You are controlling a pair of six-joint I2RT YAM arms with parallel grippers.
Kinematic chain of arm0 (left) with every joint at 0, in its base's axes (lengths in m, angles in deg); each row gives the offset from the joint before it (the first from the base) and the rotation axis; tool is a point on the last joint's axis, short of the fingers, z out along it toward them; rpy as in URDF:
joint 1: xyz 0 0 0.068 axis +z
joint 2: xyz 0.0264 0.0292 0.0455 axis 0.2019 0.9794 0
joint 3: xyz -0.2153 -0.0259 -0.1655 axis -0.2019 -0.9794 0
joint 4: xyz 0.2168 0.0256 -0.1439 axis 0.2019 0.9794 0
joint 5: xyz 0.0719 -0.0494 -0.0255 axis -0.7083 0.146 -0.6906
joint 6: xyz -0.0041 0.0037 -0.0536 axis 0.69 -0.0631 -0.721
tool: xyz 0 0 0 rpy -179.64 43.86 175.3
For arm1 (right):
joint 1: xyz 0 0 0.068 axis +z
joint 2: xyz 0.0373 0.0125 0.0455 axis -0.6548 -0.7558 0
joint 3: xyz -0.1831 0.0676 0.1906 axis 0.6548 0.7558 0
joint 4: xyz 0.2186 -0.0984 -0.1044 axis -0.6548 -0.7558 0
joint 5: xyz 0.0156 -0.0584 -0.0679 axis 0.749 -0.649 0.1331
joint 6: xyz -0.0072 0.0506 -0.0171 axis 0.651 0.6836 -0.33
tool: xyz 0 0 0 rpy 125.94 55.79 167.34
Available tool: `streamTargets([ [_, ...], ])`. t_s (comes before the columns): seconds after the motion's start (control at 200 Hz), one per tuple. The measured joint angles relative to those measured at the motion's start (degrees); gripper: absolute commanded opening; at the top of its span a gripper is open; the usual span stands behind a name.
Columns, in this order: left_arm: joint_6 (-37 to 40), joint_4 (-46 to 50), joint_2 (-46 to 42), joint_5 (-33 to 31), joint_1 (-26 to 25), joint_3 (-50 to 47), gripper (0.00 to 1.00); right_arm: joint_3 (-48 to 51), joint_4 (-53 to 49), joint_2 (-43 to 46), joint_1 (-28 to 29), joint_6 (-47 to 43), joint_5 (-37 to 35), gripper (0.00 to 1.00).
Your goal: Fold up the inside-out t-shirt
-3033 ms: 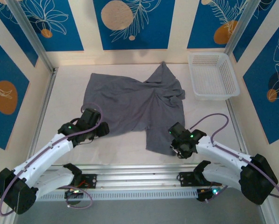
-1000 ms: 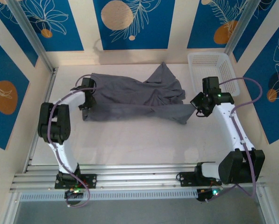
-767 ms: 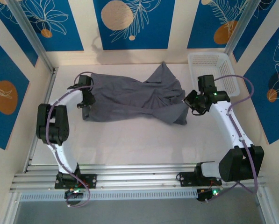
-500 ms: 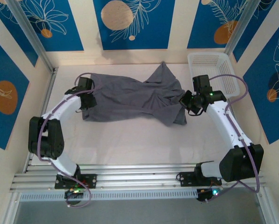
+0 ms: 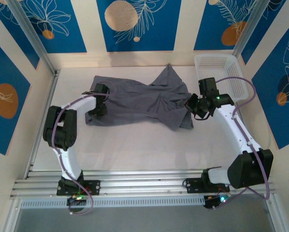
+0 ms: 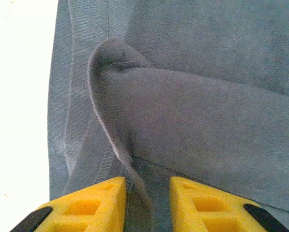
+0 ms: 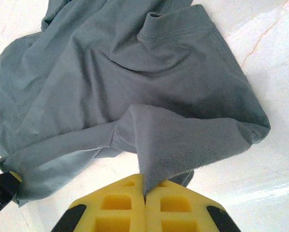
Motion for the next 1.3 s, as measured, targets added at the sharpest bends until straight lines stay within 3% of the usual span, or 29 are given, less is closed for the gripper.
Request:
streamTargets([
  [0.17,0.59,-0.02,0.63,-2.01,0.15,0.20,0.22,-0.13,-0.13,0.15,0.02,0.00,0.02,0.00],
  [0.23,0.59,-0.02,0.63,-2.36,0.28,0.24,0.15,-0.13,-0.13,0.15,0.02,0.00,0.02,0.00],
  [0.295,0.72,0.02,0.63,-2.47,0.46,0.24,0.00,-0.13,-0.15,0.15,0.02,0.02,0.02,0.00],
  [0.495,0.61,0.87,-1.36,-2.40,1.11,0.50,0.00,-3.65,-2.64,0.15,0.04,1.09,-0.07,0.00],
  [0.635,0.68,4.04,-12.13,-0.04,1.81,5.16,0.00,-17.18,-4.94,0.15,-1.49,2.93,-0.11,0.00],
  [0.815,2.03,2.12,-30.21,5.64,4.11,23.45,0.00,-43.71,-4.07,0.33,-4.96,6.69,-2.56,0.00],
  [0.965,1.53,1.73,-40.63,9.84,6.49,30.77,0.00,-53.79,-2.91,3.23,-6.21,9.33,-3.28,0.00],
  [1.3,-1.20,9.01,-41.72,14.51,6.80,48.52,0.00,-67.41,2.56,5.46,-6.62,10.14,-6.73,0.00],
])
